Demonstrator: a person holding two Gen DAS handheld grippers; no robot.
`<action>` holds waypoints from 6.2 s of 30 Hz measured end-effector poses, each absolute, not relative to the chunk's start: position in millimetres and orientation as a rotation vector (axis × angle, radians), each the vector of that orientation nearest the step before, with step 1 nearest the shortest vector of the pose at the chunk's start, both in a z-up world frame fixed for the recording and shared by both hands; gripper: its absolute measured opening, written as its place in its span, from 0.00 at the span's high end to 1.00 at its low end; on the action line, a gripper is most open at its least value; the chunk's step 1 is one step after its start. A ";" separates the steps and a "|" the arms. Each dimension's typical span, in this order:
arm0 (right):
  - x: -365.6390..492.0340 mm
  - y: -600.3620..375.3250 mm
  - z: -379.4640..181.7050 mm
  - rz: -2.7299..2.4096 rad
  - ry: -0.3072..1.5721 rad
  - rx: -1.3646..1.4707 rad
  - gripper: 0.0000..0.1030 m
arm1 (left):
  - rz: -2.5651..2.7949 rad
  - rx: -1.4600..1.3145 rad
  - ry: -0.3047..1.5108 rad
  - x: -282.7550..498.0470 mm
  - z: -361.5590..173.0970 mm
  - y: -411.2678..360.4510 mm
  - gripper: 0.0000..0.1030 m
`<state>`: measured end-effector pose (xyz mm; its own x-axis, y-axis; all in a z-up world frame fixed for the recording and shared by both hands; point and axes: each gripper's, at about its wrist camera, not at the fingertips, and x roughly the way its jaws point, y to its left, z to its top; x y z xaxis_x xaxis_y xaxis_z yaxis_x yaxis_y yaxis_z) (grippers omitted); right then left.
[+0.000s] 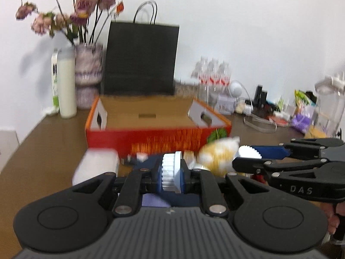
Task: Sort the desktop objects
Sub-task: 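Carry both white caps into the cardboard box and open both grippers, then move both grippers back toward the objects beside the box, then grasp the white plastic box with the left gripper while the right grasps the red rose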
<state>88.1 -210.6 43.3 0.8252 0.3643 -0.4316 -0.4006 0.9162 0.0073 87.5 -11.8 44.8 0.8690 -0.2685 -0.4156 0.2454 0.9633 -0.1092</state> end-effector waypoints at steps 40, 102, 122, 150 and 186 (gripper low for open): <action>329.0 -188.1 19.7 0.308 0.568 -0.104 0.63 | -0.139 -0.113 0.535 320.4 23.8 -2.6 0.85; 259.7 -209.7 52.9 0.279 0.498 -0.106 0.00 | -0.028 -0.038 0.386 230.9 64.1 14.3 0.00; 144.9 -254.9 25.8 0.202 0.517 -0.111 0.00 | 0.072 -0.038 0.494 146.5 29.3 67.1 0.00; 140.9 -284.5 -34.9 0.223 0.666 -0.090 0.56 | 0.086 -0.062 0.537 93.2 11.9 71.0 0.00; 169.3 -266.0 -12.5 0.257 0.526 -0.001 0.59 | 0.058 -0.033 0.604 190.2 -21.6 47.7 0.00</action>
<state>169.3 -266.0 -12.5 0.8335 0.2425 -0.4964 -0.2431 0.9678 0.0645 190.2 47.7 -21.6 0.8216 0.0451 -0.5683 -0.0644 0.9978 -0.0139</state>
